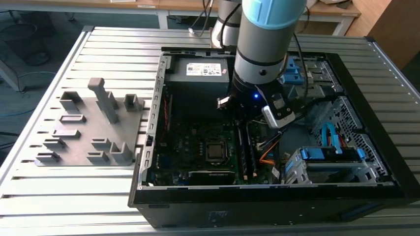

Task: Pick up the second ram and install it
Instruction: 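Press down the second ram until it locks into place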

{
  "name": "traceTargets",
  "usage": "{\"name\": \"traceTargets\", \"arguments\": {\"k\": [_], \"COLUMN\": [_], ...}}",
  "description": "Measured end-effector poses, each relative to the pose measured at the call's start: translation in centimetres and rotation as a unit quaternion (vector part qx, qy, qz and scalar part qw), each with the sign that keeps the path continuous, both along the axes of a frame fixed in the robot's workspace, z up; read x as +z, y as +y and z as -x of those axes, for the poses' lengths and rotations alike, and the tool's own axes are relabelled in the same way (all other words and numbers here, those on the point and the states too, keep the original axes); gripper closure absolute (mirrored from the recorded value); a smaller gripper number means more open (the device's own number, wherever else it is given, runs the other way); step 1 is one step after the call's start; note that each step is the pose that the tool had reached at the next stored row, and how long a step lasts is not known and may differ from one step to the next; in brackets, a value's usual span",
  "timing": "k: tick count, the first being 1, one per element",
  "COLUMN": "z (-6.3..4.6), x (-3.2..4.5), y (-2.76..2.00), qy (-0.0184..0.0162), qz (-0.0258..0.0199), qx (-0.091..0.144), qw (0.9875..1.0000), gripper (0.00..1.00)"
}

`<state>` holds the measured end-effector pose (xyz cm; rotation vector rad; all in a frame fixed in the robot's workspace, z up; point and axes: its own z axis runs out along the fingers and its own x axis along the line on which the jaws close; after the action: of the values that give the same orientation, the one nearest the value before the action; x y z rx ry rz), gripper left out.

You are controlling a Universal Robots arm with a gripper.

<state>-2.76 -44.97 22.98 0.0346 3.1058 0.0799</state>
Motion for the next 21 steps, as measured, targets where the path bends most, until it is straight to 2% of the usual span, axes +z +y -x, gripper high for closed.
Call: {"name": "traceTargets", "arguments": {"k": [2,4,11,16,18,21], "z": [0.0,0.0,0.0,0.0,0.0,0.0], "x": [0.02,0.01,-0.14,-0.22,-0.3,-0.51], "y": [-0.38,-1.06,-3.78,-5.42,-6.06,-6.33], "qy": [0.0001,0.0001,0.0001,0.0002,0.0002,0.0002], "qz": [0.0014,0.0037,0.0084,0.0196,0.0216,0.0216], "qx": [0.0,0.0,0.0,0.0,0.0,0.0], "qw": [1.0,1.0,1.0,0.9998,0.9998,0.9998], "gripper": [0.9,0.9,0.9,0.9,0.9,0.9]}}
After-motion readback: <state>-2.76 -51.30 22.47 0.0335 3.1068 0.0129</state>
